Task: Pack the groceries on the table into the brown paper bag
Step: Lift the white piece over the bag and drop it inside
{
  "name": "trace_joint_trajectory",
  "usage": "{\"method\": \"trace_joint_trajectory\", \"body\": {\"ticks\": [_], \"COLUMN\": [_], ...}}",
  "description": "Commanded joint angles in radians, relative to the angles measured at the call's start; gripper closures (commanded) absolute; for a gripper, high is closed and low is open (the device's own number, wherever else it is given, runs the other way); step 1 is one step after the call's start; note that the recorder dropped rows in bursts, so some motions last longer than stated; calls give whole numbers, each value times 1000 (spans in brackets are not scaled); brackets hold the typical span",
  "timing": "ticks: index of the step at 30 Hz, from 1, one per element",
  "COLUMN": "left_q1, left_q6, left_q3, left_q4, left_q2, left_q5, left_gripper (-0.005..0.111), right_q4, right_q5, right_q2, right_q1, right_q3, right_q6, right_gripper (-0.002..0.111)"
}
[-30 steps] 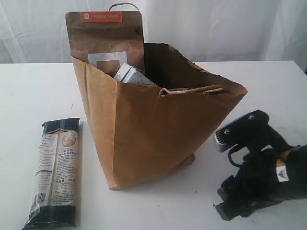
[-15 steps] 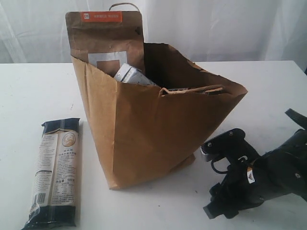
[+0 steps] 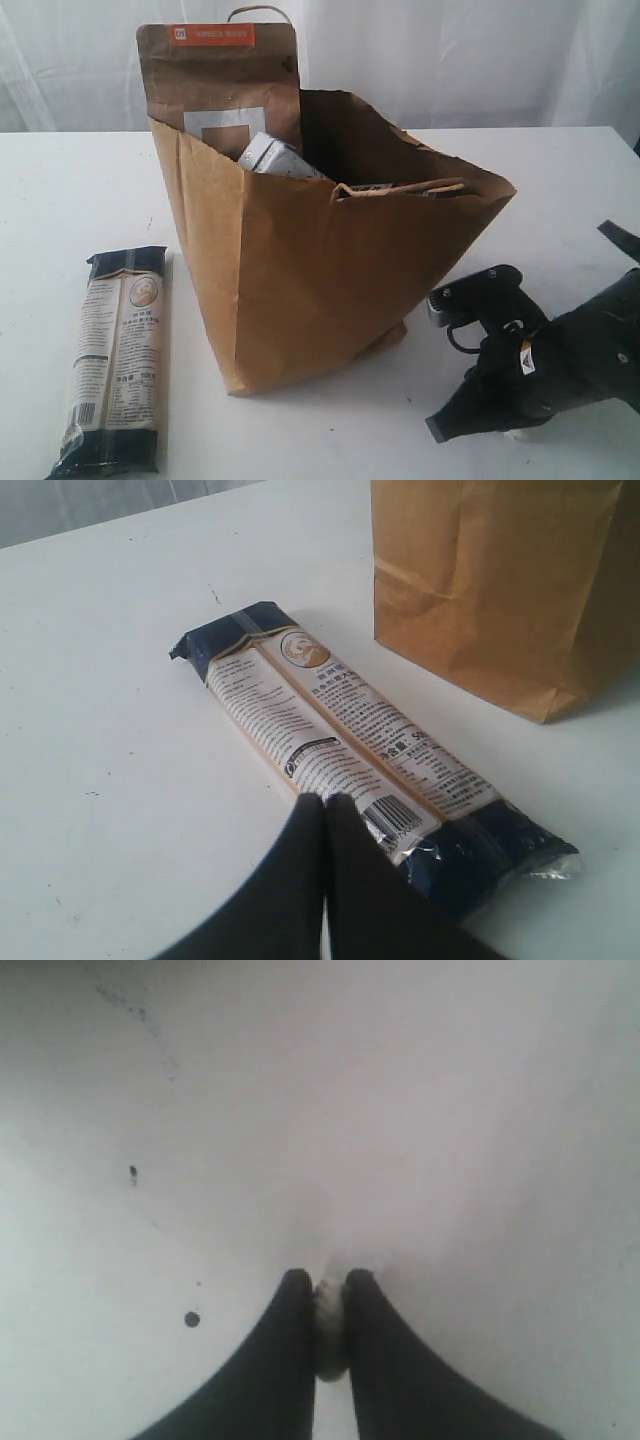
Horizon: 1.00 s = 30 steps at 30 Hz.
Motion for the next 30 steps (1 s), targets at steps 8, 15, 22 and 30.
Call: {"method": "trace_joint_trajectory", "body": {"ticks": [8,15,22,30], "left_q1": [2,2,2,2], "left_q6": [-9,-9,-9,-9], "left_q3": [4,4,4,4], "left_q4": [2,2,2,2], "left_q2": [-5,-5,-5,-5], "left_q5": [-2,-2,-2,-2], "left_gripper": [107,107,107,107], "right_q4": [17,5,-2,50], "right_q5": [201,328,370,372], "right_q2": [-558,-800,-791,-522], "right_q1": [-9,-9,-9,41], "right_q3": [6,-33,-274,-536], "right_q6": [64,76,10,-147], "right_gripper": [108,108,108,108]}}
